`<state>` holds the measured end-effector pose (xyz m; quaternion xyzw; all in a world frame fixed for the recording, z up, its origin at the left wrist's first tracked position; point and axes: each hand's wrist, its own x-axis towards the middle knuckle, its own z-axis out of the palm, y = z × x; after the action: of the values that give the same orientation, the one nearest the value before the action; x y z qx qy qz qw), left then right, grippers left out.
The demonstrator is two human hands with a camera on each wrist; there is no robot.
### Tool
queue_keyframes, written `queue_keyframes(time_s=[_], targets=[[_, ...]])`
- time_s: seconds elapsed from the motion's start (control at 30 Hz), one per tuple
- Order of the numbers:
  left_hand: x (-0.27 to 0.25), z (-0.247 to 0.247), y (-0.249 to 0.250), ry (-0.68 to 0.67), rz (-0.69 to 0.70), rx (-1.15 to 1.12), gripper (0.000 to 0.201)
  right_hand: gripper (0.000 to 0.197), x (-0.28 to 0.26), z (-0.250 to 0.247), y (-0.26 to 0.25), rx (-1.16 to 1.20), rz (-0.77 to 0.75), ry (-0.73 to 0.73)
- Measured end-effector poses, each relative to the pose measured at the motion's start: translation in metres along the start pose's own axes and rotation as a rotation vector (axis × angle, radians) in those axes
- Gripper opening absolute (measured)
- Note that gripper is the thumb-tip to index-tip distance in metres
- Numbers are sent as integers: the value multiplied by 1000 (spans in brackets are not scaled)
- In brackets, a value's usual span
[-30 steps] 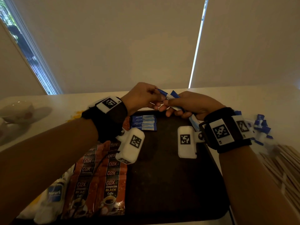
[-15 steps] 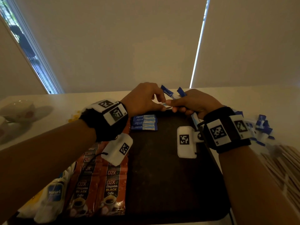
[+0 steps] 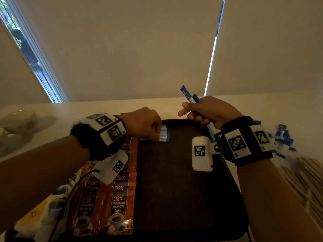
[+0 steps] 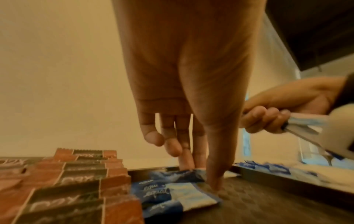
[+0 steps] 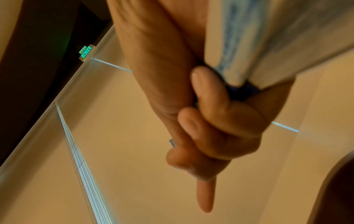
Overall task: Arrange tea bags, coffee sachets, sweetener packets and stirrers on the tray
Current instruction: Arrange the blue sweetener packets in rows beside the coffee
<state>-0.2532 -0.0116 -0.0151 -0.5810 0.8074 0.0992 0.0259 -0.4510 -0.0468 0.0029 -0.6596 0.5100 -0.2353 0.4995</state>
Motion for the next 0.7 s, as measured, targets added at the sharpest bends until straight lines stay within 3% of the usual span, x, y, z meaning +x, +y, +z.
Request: queue_keyframes(time_s=[0.2, 0.63, 0.7], targets=[[8, 12, 6, -109, 15, 100, 28, 26, -1, 0, 0, 7, 0, 0], [9, 14, 5, -92, -1, 84, 23, 27, 3, 9, 0, -30, -1, -70], [8, 10, 4, -27, -11, 37, 21, 27, 4, 10, 0, -38, 1, -84]])
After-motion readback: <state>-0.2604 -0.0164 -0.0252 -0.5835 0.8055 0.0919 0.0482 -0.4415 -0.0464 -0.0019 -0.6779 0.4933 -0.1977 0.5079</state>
